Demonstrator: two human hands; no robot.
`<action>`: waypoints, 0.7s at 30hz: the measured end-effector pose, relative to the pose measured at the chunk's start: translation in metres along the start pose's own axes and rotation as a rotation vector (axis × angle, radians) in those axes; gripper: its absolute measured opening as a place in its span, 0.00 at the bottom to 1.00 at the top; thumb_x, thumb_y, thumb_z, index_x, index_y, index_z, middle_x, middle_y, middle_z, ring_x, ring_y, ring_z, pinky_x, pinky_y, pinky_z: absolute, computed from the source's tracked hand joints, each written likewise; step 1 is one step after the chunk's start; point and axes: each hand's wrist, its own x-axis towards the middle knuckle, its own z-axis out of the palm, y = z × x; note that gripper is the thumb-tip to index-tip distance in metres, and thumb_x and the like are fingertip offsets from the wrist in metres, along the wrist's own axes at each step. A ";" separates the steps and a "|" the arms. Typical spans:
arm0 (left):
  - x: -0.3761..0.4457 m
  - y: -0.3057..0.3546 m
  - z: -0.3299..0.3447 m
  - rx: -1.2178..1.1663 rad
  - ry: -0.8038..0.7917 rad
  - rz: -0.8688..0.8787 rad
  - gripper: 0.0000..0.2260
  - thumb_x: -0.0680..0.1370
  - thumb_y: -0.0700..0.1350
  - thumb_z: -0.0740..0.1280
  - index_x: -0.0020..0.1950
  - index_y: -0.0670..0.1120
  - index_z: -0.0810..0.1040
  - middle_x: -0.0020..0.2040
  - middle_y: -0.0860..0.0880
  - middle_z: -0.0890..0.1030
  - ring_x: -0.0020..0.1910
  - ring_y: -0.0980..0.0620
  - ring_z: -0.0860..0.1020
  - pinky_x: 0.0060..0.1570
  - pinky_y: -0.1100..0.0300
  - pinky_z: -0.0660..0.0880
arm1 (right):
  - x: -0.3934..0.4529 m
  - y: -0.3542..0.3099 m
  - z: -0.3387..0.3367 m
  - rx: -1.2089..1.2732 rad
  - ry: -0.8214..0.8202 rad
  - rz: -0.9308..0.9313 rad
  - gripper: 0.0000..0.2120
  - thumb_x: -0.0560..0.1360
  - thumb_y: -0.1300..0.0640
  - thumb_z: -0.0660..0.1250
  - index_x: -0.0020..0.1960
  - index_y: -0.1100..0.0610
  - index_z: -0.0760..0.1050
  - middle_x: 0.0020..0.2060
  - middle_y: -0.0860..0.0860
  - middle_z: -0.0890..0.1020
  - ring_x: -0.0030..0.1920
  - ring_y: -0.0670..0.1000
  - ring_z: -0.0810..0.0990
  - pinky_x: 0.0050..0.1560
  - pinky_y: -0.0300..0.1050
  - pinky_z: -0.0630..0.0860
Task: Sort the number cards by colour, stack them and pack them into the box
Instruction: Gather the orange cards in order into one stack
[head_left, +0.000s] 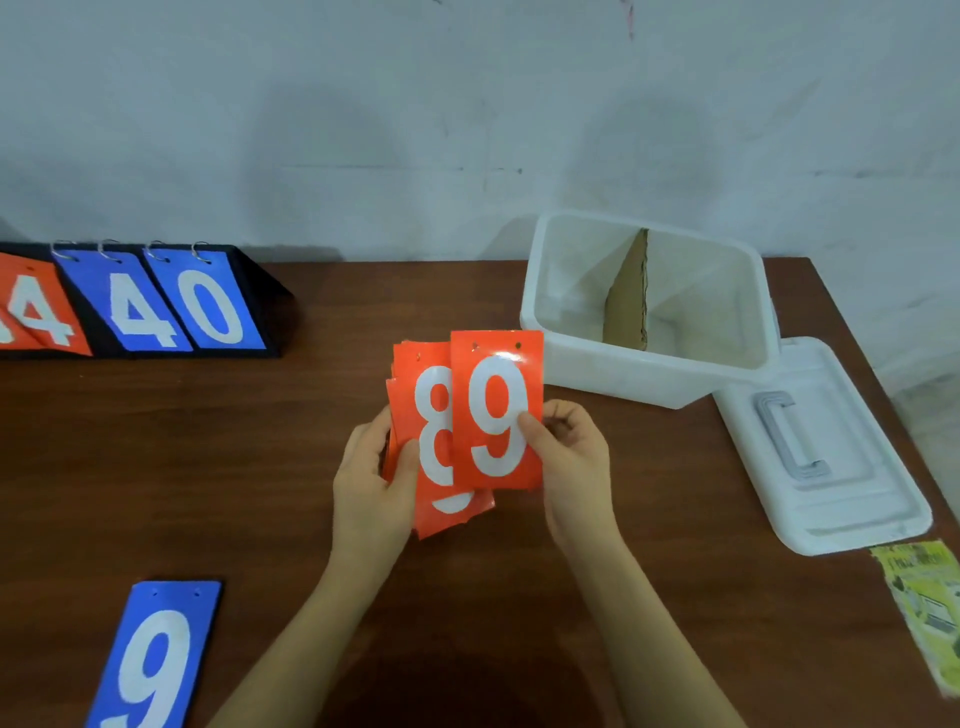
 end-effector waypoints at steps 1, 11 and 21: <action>-0.001 0.003 -0.001 -0.020 -0.012 0.031 0.16 0.78 0.48 0.62 0.65 0.57 0.68 0.55 0.59 0.75 0.52 0.60 0.77 0.49 0.66 0.75 | -0.003 0.000 0.008 -0.043 -0.019 0.000 0.05 0.74 0.56 0.68 0.48 0.53 0.74 0.48 0.49 0.83 0.50 0.49 0.83 0.49 0.45 0.81; -0.008 -0.006 -0.015 0.188 -0.037 0.340 0.17 0.77 0.42 0.66 0.65 0.50 0.71 0.55 0.56 0.74 0.50 0.64 0.75 0.47 0.73 0.72 | -0.018 0.017 0.026 -0.086 -0.042 -0.153 0.23 0.72 0.61 0.71 0.61 0.47 0.67 0.55 0.48 0.75 0.56 0.49 0.76 0.56 0.44 0.75; 0.001 -0.061 -0.007 0.764 -0.115 0.505 0.11 0.70 0.48 0.74 0.49 0.46 0.82 0.44 0.50 0.83 0.42 0.53 0.81 0.43 0.59 0.76 | 0.001 0.061 0.013 -0.417 -0.073 -0.041 0.05 0.77 0.50 0.64 0.53 0.45 0.73 0.49 0.43 0.79 0.51 0.42 0.78 0.53 0.39 0.76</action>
